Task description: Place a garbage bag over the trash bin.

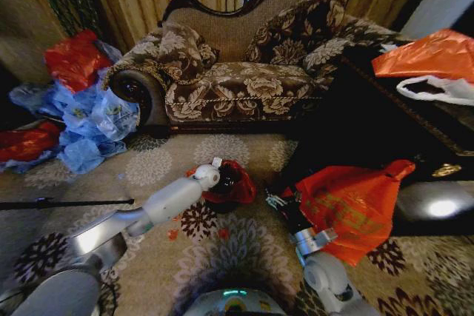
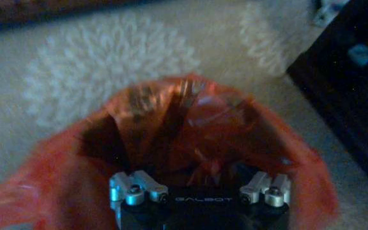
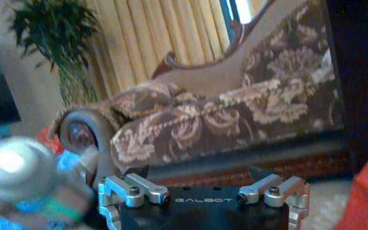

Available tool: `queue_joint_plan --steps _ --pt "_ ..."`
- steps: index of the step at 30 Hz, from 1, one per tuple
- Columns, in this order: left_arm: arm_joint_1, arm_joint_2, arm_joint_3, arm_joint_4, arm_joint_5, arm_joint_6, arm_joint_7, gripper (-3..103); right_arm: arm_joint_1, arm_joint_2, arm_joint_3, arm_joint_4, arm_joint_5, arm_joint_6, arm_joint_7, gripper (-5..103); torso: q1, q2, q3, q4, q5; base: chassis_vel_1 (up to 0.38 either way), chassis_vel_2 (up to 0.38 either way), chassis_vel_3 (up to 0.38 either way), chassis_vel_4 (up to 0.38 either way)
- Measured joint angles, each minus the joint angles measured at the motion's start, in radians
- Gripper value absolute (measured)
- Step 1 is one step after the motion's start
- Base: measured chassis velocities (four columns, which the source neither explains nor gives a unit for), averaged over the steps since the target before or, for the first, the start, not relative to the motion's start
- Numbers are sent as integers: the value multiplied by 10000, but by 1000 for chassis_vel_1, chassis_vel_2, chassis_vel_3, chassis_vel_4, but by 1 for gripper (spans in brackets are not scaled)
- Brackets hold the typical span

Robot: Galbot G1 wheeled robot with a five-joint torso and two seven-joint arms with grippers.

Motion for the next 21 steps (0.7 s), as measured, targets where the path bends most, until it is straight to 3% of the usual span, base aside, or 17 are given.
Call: queue_joint_plan --steps 1,2,3,4,6,7,9,11,13,14,15,16,17,18,19,20,21 --pt "143 388 -182 -710 -41 -4 -78 89 -39 -78 12 57 73 -172 120 100 0 0 0 1 1 0 0 0 0" --pt "143 388 -182 -710 -41 -4 -78 89 -39 -78 12 57 73 -172 120 100 0 0 0 1 1 0 0 0 0" --pt "427 868 -486 -1538 -58 -85 -113 89 -102 -192 46 137 162 -378 251 100 0 0 0 0 -2 0 0 0 0" --pt "838 1342 -813 -2381 18 -518 -86 98 -159 -325 73 213 254 -590 401 100 0 0 0 0 1 0 0 0 0" --pt "1656 2093 -1397 -3676 640 -1808 191 100 -289 -491 169 372 294 -795 514 100 0 0 0 2 -6 0 0 0 0" --pt "1656 2093 -1397 -3676 640 -1808 191 100 -289 -491 169 372 294 -795 514 100 0 0 0 2 -6 0 0 0 0" --pt "2720 2821 -2794 -4986 1140 -2526 612 100 -676 -611 645 743 339 -1099 554 100 -1 0 -1 5 4 0 0 0 0" --pt "3081 2981 -3306 -5307 1172 -2637 696 100 -800 -631 767 835 377 -1149 568 100 -1 1 -2 1 -2 0 0 0 0" --pt "4879 3611 -5249 -6548 1584 -2974 959 100 -1250 -703 1117 1113 575 -1146 559 100 -2 1 -2 -1 9 0 0 0 0" --pt "4879 3611 -5249 -6548 1584 -2974 959 100 -1250 -703 1117 1113 575 -1146 559 100 -2 1 -2 -1 9 0 0 0 0" --pt "5853 3801 -5993 -7050 2131 -3239 1142 100 -1615 -669 1352 1347 620 -1010 471 100 -2 1 -2 18 3 0 0 0 0" --pt "6419 3826 -6381 -7285 2567 -3461 1322 100 -2049 -504 1656 1646 546 -893 419 100 -2 1 -2 20 0 0 0 0 0" --pt "7193 3749 -7123 -7656 2984 -3650 1565 100 -2573 -279 1901 1996 397 -766 442 100 -2 1 -2 -6 -17 0 0 0 0" --pt "7193 3749 -7123 -7656 2984 -3650 1565 100 -2573 -279 1901 1996 397 -766 442 100 -2 1 -2 -6 -17 0 0 0 0" --pt "7936 3598 -7939 -8030 3151 -3746 1703 100 -2822 -118 1995 2236 253 -698 513 100 -1 1 -1 -17 -19 0 0 0 0" --pt "8708 3392 -8703 -8359 3239 -3781 1814 100 -2935 52 2064 2465 84 -637 567 100 -2 2 -2 -14 12 0 0 0 0" --pt "9628 3061 -9527 -8724 3375 -3832 1940 100 -3031 199 2111 2639 -112 -606 590 100 -2 2 -2 -2 15 0 0 0 0"
